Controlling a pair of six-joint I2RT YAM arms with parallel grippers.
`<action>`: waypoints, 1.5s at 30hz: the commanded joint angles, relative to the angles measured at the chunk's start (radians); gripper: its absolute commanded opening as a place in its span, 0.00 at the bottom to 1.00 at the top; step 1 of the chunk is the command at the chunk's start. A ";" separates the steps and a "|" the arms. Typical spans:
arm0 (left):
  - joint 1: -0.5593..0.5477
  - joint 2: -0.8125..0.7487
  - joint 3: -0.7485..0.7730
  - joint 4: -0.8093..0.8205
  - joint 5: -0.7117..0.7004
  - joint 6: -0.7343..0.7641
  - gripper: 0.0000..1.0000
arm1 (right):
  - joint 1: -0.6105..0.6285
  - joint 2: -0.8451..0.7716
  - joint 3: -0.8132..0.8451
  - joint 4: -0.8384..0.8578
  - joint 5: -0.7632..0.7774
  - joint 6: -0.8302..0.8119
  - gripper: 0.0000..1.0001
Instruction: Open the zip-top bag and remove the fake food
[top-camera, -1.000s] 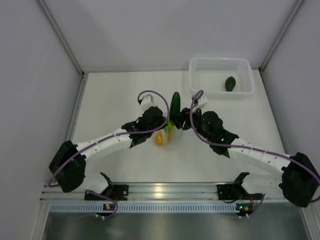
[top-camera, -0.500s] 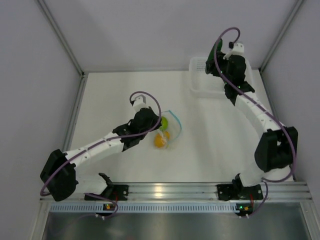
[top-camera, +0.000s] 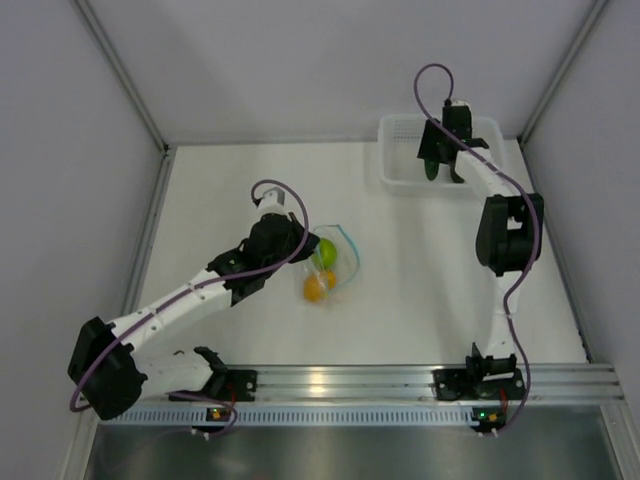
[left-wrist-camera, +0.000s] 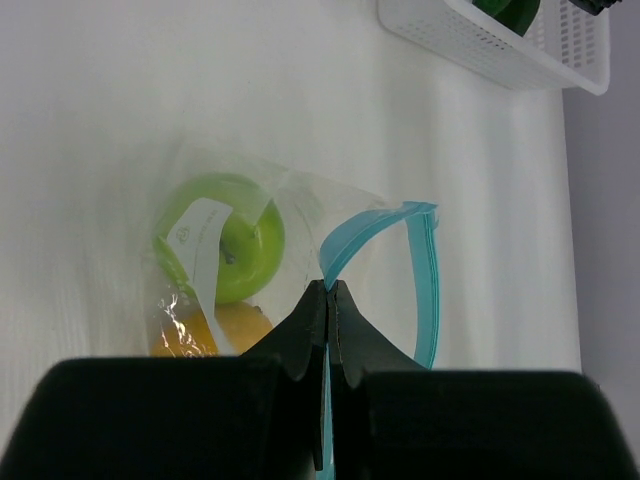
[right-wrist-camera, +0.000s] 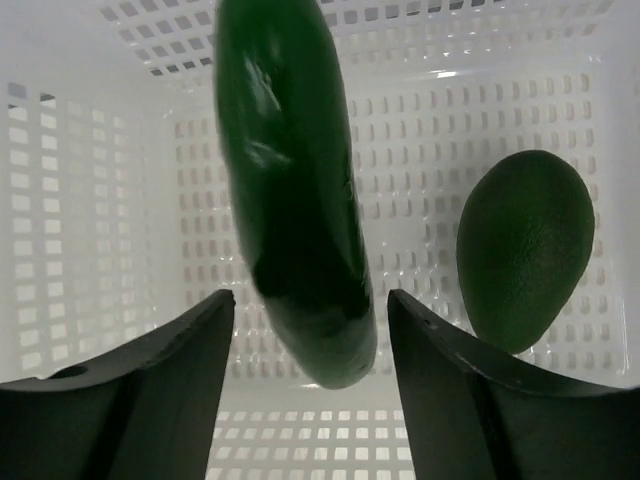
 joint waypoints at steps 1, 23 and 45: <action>0.017 -0.036 0.007 0.015 0.062 0.026 0.00 | -0.002 -0.040 0.099 -0.042 0.040 -0.026 0.66; 0.015 0.041 0.075 0.026 0.065 -0.056 0.00 | 0.456 -1.072 -1.025 0.362 -0.233 0.331 0.49; -0.090 0.098 0.092 0.199 0.120 -0.241 0.00 | 0.719 -0.921 -1.171 0.513 0.250 0.451 0.37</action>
